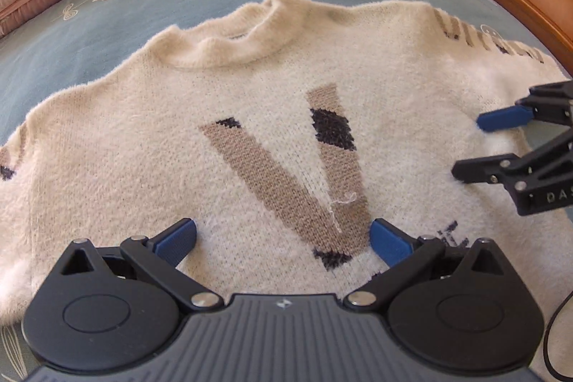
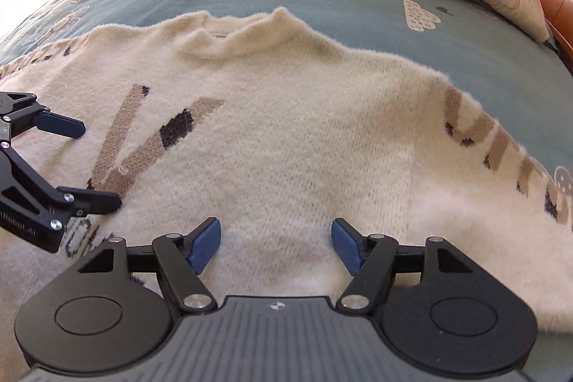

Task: Fold clothes
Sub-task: 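Lift both open grippers back over the sweater body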

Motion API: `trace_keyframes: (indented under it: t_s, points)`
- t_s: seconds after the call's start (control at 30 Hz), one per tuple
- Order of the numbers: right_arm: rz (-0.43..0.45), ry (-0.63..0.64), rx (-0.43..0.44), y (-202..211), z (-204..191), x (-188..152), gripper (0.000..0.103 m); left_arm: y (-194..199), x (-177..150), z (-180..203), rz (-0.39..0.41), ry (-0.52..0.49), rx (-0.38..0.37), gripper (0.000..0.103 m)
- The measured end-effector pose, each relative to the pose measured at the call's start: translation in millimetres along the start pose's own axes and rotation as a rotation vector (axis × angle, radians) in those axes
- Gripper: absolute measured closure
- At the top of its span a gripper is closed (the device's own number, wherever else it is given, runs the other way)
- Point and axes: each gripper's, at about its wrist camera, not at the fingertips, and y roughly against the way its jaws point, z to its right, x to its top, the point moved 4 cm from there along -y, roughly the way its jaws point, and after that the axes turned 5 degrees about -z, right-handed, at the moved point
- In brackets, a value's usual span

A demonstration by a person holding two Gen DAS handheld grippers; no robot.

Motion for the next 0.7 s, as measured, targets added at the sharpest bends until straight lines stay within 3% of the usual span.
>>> trace_keyframes:
  t_s: [0.17, 0.3, 0.57, 0.7]
  points:
    - [-0.075, -0.081, 0.014, 15.0, 0.3, -27.1, 0.023, -1.9, 3.2, 2.5, -0.057, 0.012, 0.014, 0.000]
    - [-0.064, -0.074, -0.005, 13.6, -7.4, -32.1, 0.018, -8.9, 1.0, -2.3, -0.061, 0.069, -0.003, 0.000]
    - [-0.023, -0.041, -0.005, 21.3, -16.5, -62.6, 0.001, -10.4, 0.9, -0.5, -0.050, 0.079, 0.018, 0.000]
    - [-0.024, -0.001, -0.016, 26.4, -22.4, -73.6, 0.000, -11.2, 1.7, -0.6, -0.053, 0.085, 0.023, 0.000]
